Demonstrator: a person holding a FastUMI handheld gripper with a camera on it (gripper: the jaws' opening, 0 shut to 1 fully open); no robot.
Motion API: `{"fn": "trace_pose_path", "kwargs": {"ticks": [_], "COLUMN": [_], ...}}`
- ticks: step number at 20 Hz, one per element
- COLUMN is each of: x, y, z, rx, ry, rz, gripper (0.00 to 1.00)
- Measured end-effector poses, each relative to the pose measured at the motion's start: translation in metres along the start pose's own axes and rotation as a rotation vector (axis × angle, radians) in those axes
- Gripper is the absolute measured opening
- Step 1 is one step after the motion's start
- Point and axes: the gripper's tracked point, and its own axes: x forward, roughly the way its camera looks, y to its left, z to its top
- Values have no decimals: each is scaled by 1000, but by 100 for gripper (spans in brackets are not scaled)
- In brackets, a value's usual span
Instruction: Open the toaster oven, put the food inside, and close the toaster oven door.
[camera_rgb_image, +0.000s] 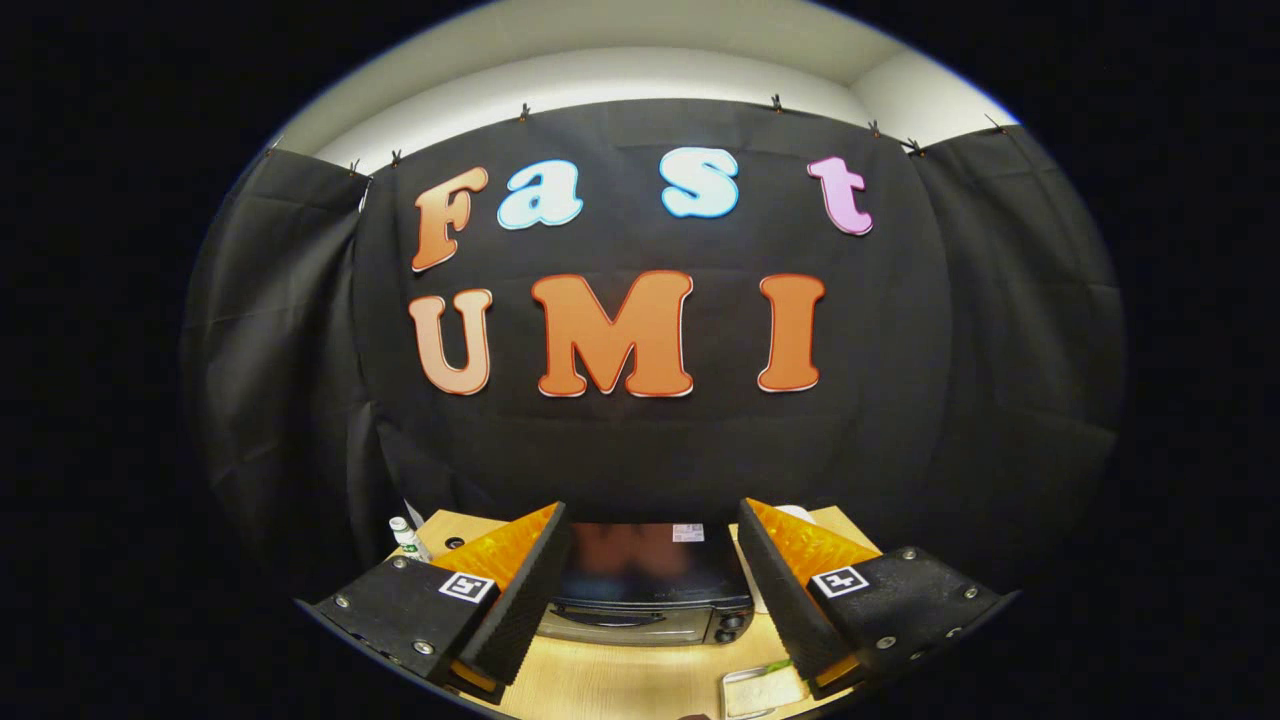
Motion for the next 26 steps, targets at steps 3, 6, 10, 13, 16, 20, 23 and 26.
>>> {"fn": "trace_pose_path", "kwargs": {"ticks": [3,6,10,13,16,20,23,26], "x": [36,69,102,115,116,113,102,88], "y": [13,25,37,42,44,47,50,47], "z": [-42,-90,-148,-184,-212,-222,-223,-229], "rx": [-8,-11,-26,-36,-46,-9,-16,-13], "ry": [51,114,200,256,309,308,306,313], "rz": [-14,-29,-49,-57,-75,-89,-84,-79], "gripper": [99,99,100,100,100,99,100,100]}}
